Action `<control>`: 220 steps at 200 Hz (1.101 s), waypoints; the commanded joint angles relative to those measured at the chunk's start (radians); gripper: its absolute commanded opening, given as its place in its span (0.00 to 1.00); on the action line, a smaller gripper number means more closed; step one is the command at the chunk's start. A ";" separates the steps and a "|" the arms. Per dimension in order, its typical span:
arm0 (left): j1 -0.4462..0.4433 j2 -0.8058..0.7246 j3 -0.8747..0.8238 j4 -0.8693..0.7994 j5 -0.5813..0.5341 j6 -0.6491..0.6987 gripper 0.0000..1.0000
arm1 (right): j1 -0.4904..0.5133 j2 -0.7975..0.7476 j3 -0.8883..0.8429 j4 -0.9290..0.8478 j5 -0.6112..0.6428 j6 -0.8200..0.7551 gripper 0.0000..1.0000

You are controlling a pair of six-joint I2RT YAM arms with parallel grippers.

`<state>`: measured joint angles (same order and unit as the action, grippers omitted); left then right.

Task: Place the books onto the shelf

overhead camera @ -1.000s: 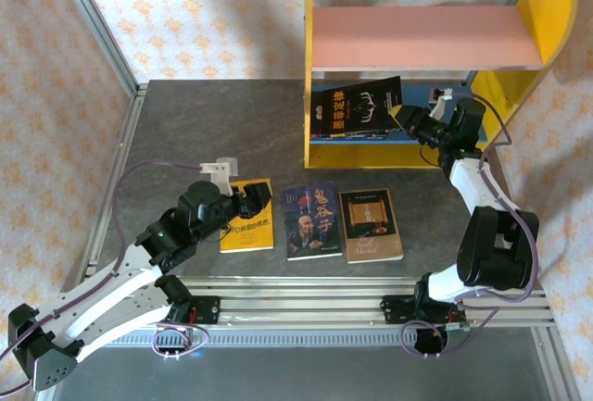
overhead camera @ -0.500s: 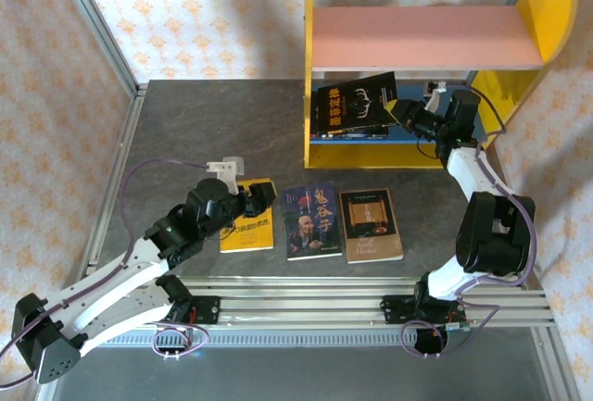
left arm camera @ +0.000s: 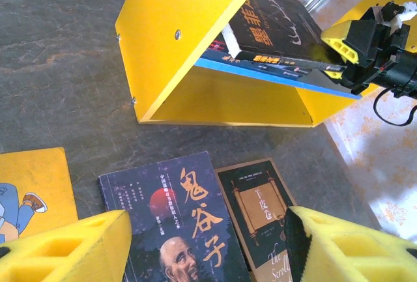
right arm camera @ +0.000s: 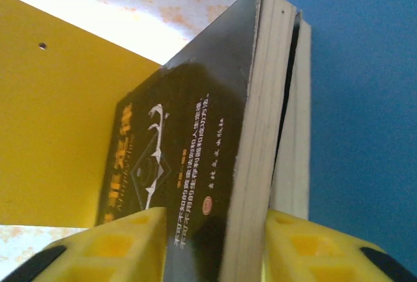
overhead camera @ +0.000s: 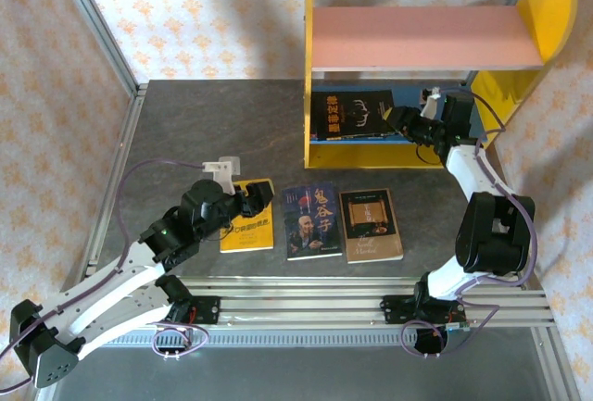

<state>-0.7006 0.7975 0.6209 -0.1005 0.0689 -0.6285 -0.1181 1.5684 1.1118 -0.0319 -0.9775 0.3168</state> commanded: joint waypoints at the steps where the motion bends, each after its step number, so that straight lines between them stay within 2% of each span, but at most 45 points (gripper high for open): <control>1: -0.003 -0.014 0.023 -0.002 -0.021 -0.006 0.63 | 0.009 -0.034 0.063 -0.068 0.064 -0.074 0.46; 16: -0.004 -0.014 0.022 0.001 -0.018 -0.010 0.63 | 0.012 -0.041 0.073 -0.102 0.094 -0.095 0.49; 20: -0.003 -0.014 0.021 0.002 -0.018 -0.010 0.63 | 0.014 -0.043 0.075 -0.111 0.105 -0.100 0.53; 37: -0.004 -0.014 0.022 0.001 -0.016 -0.011 0.63 | 0.017 -0.052 0.080 -0.137 0.139 -0.114 0.59; 104: -0.003 -0.003 0.033 -0.009 -0.012 -0.007 0.63 | 0.036 -0.059 0.098 -0.228 0.251 -0.171 0.60; 177: -0.003 0.013 0.036 0.000 0.002 -0.005 0.63 | 0.064 -0.035 0.115 -0.232 0.284 -0.178 0.47; 196: -0.003 0.016 0.033 0.009 0.005 -0.005 0.64 | 0.066 -0.027 0.121 -0.225 0.295 -0.168 0.37; 220: -0.004 0.023 0.035 0.018 0.015 -0.007 0.64 | 0.066 -0.015 0.127 -0.219 0.301 -0.156 0.30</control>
<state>-0.7006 0.8127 0.6220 -0.1001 0.0708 -0.6304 -0.0574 1.5333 1.1992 -0.2623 -0.6991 0.1558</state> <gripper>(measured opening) 0.636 0.320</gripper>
